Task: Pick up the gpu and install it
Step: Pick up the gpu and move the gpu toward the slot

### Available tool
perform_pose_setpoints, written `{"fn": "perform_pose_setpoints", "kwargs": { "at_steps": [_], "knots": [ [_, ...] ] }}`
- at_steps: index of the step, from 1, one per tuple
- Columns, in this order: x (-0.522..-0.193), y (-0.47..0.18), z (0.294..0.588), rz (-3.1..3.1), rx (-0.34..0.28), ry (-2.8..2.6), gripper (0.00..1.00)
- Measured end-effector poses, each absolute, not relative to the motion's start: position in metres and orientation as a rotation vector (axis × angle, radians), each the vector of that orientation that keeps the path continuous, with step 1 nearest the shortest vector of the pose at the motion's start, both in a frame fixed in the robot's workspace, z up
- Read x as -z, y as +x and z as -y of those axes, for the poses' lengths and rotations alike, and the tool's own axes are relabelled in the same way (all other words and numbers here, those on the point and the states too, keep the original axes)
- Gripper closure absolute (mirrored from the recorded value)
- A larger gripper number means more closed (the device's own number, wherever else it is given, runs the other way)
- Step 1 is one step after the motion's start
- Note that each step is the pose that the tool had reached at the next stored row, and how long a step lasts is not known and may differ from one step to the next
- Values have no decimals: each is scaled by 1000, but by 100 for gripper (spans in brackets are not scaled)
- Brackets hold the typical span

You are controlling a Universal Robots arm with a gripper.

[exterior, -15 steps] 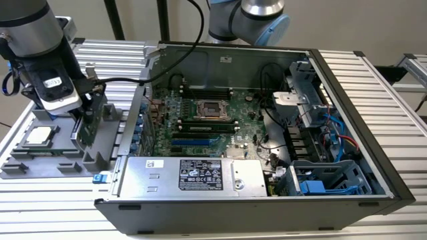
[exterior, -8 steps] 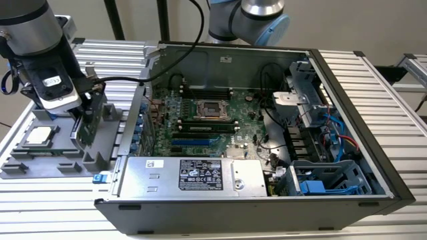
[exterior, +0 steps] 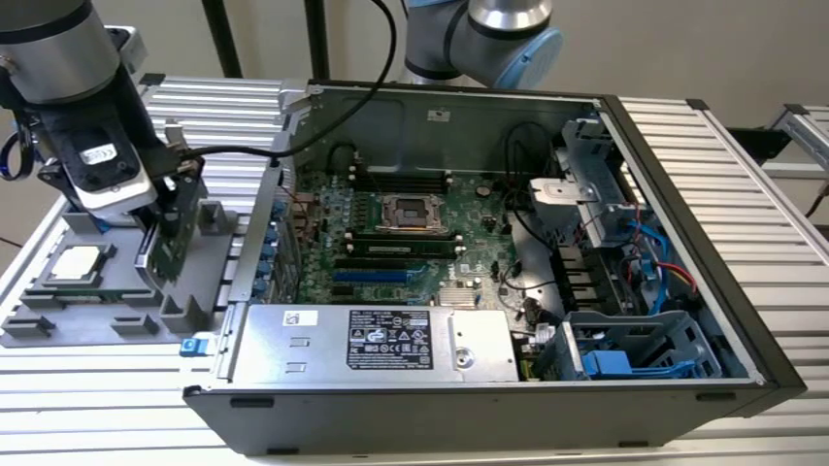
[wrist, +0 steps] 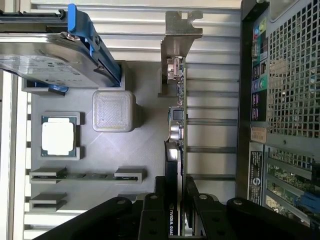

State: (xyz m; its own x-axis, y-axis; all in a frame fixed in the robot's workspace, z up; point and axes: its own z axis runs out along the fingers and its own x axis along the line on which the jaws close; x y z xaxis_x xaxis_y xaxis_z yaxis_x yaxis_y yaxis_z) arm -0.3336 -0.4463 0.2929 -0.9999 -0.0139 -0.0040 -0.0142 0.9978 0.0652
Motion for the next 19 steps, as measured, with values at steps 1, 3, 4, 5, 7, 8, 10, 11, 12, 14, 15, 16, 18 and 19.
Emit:
{"fn": "perform_pose_setpoints", "kwargs": {
  "at_steps": [1,3,4,5,7,8,10,11,12,14,15,16,18,19],
  "knots": [
    [-293,-334,446,-3136,-102,-22,100],
    [-294,-334,446,-3136,-102,-22,100],
    [-295,-334,446,-3136,-102,-22,100],
    [-295,-334,446,-3136,-102,-22,100],
    [-296,-334,446,-3136,-102,-22,100],
    [-296,-334,446,-3136,-102,-22,100],
    [-297,-334,446,-3136,-102,-22,100],
    [-298,-334,446,-3136,-102,-22,100],
    [-298,-334,446,-3136,-102,-22,100],
    [-299,-334,446,-3136,-102,-22,100],
    [-299,-334,446,-3136,-102,-22,100],
    [-300,-334,446,-3136,-102,-22,100],
    [-300,-334,446,-3136,-102,-22,100],
    [-301,-334,446,-3136,-102,-22,100]
  ]
}}
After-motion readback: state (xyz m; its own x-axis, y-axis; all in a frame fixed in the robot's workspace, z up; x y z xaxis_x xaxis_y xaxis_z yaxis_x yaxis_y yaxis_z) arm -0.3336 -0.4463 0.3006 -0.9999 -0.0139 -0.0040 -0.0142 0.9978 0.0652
